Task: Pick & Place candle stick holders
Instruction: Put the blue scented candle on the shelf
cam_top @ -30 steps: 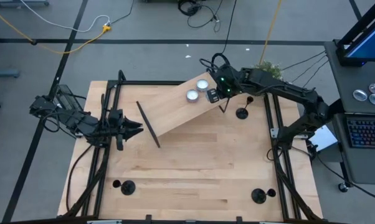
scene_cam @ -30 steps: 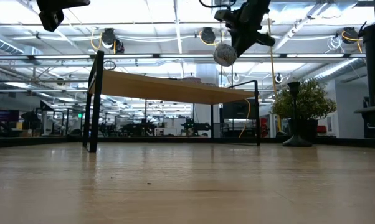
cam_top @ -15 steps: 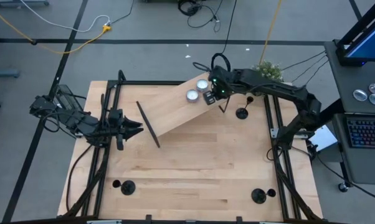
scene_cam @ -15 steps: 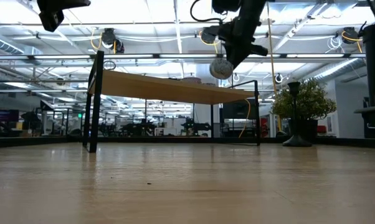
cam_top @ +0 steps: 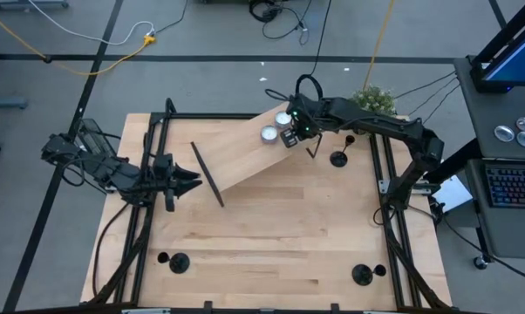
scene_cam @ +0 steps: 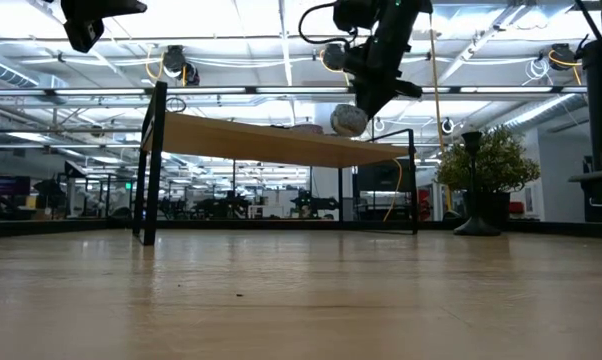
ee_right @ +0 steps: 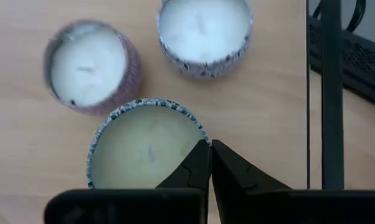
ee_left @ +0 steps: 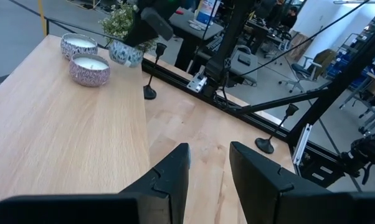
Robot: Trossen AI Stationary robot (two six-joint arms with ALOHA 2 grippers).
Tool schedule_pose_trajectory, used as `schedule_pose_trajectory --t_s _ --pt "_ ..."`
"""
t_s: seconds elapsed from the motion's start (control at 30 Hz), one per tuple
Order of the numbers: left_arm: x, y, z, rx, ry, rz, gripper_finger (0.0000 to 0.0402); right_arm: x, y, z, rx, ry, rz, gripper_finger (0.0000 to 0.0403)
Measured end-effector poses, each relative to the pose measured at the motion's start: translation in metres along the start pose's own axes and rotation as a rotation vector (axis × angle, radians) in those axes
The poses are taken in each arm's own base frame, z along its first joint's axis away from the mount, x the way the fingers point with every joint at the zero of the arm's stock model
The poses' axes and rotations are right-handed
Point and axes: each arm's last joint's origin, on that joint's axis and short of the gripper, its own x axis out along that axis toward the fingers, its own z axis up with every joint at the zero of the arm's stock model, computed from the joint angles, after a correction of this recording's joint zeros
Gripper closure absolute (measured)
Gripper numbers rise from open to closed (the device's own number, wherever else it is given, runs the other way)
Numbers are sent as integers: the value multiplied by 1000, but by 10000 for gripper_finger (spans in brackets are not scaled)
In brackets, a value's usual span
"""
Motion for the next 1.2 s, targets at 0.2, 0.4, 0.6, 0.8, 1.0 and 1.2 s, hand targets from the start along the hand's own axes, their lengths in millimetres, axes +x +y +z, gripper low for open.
schedule_pose_trajectory --t_s 0.2,0.4,0.6,0.8,1.0,1.2 --pt "1 0 -1 4 6 3 279 1 -3 2 -10 -19 -39 400" --pt "1 0 -1 10 6 3 279 1 -3 2 -9 -18 -38 398" --pt "1 0 -1 10 6 2 279 1 -2 1 -9 5 -4 388" --pt "1 -1 -1 19 10 -5 279 6 -3 -3 -11 19 -7 386" --pt "1 -1 -1 19 10 -5 279 7 -3 -2 -10 12 -2 385" --pt "1 -1 -1 19 10 -5 279 -3 -2 2 -3 -46 37 385"
